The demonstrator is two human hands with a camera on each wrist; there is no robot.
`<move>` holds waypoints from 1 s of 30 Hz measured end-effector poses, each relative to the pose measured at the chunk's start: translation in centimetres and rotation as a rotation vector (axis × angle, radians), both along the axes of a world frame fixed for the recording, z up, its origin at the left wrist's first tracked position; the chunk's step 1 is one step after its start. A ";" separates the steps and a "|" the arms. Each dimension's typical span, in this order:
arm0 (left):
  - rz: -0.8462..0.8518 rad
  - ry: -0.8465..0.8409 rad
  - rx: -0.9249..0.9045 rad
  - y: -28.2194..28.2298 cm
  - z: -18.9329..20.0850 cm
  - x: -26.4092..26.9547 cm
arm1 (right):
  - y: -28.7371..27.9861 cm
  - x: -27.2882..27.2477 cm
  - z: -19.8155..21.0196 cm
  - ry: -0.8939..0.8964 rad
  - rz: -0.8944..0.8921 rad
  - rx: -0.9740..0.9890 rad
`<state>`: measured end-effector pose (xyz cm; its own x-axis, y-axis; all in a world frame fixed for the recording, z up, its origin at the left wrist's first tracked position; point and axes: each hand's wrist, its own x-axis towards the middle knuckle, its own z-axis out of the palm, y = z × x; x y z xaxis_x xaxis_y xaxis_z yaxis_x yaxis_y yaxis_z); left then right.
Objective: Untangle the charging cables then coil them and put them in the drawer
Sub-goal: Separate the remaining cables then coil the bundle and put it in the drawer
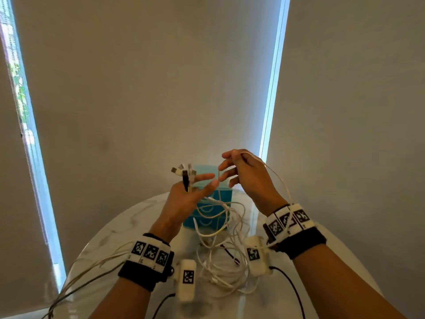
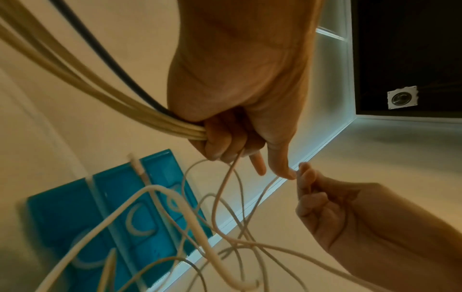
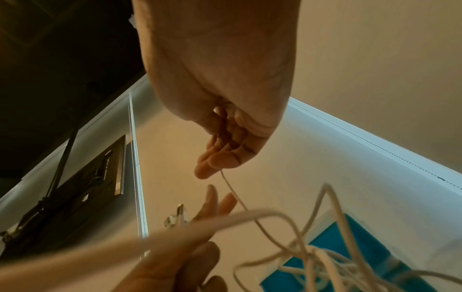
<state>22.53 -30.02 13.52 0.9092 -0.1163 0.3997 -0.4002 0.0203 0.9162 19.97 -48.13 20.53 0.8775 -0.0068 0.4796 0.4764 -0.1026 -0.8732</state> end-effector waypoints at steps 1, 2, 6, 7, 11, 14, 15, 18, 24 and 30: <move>-0.010 0.022 0.004 -0.4 -0.5 0.1 | -0.1 0.2 -0.3 -0.011 0.002 -0.005; -0.010 0.037 0.016 -0.6 -0.9 0.2 | -0.2 0.3 -0.8 -0.033 -0.022 -0.022; 0.010 0.060 0.033 -0.7 -2.9 0.7 | -0.8 1.4 -3.1 -0.117 -0.026 -0.033; -0.002 0.061 0.036 -0.6 -3.3 0.9 | -0.9 1.7 -3.5 -0.126 0.048 -0.005; 0.001 0.007 0.113 -0.6 -4.4 0.9 | 0.0 2.5 -6.1 -0.157 0.177 0.006; 0.078 -0.049 0.059 0.1 -4.6 1.2 | 0.7 1.9 -9.2 -0.083 -0.005 0.063; 0.097 -0.048 0.003 0.4 -4.6 1.4 | 0.8 1.7 -10.2 0.037 -0.002 0.104; 0.207 -0.046 -0.059 0.9 -5.1 2.0 | 0.6 2.0 -13.3 0.398 0.023 0.134; 0.294 -0.023 -0.247 1.1 -5.1 2.2 | -0.7 1.9 -15.7 0.528 0.015 -0.080; 0.170 -0.025 -0.172 0.2 -4.7 0.7 | -0.1 0.0 -13.4 0.178 -0.047 -0.002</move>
<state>23.26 -29.80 8.84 0.8996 0.1092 0.4229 -0.4336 0.1061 0.8949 19.96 -48.22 7.10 0.9473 -0.0488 0.3166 0.3089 -0.1234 -0.9431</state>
